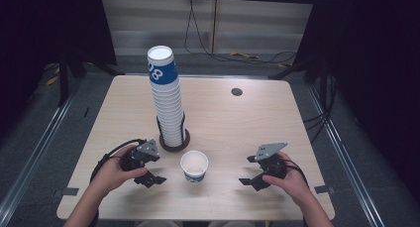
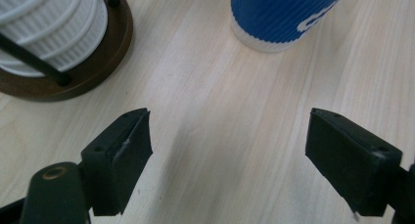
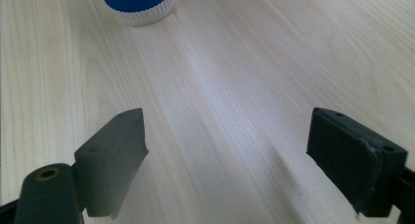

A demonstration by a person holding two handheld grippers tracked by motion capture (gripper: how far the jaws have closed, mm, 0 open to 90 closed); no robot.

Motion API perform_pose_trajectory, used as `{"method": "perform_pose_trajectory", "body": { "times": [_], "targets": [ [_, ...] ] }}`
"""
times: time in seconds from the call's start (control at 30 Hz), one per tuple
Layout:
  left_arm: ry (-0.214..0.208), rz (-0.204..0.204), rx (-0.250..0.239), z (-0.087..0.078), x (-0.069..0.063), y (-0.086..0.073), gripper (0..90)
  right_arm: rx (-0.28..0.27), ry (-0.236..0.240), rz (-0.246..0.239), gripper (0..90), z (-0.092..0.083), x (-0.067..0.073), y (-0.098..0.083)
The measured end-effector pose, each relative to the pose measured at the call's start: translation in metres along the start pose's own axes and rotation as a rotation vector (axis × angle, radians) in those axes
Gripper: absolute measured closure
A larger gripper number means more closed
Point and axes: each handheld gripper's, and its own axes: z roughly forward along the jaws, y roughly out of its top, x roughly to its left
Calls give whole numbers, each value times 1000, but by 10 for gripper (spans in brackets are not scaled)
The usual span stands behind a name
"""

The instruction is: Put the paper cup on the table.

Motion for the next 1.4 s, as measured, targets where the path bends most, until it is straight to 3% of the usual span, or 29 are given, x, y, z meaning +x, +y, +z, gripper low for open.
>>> {"method": "perform_pose_trajectory", "body": {
  "times": [0.37,0.8,1.07,1.4],
  "targets": [
    [16,-59,-43,-2,6,-22,173,-6,-5,26,139,-1,-2,-12],
    [45,-67,-50,-1,10,-35,169,0,-21,42,139,-1,-6,-23],
    [94,-86,-53,0,18,-47,165,1,-44,46,139,0,-9,-30],
    [120,-56,-50,2,19,-54,161,15,-80,43,139,0,-11,-35]
  ]
}}
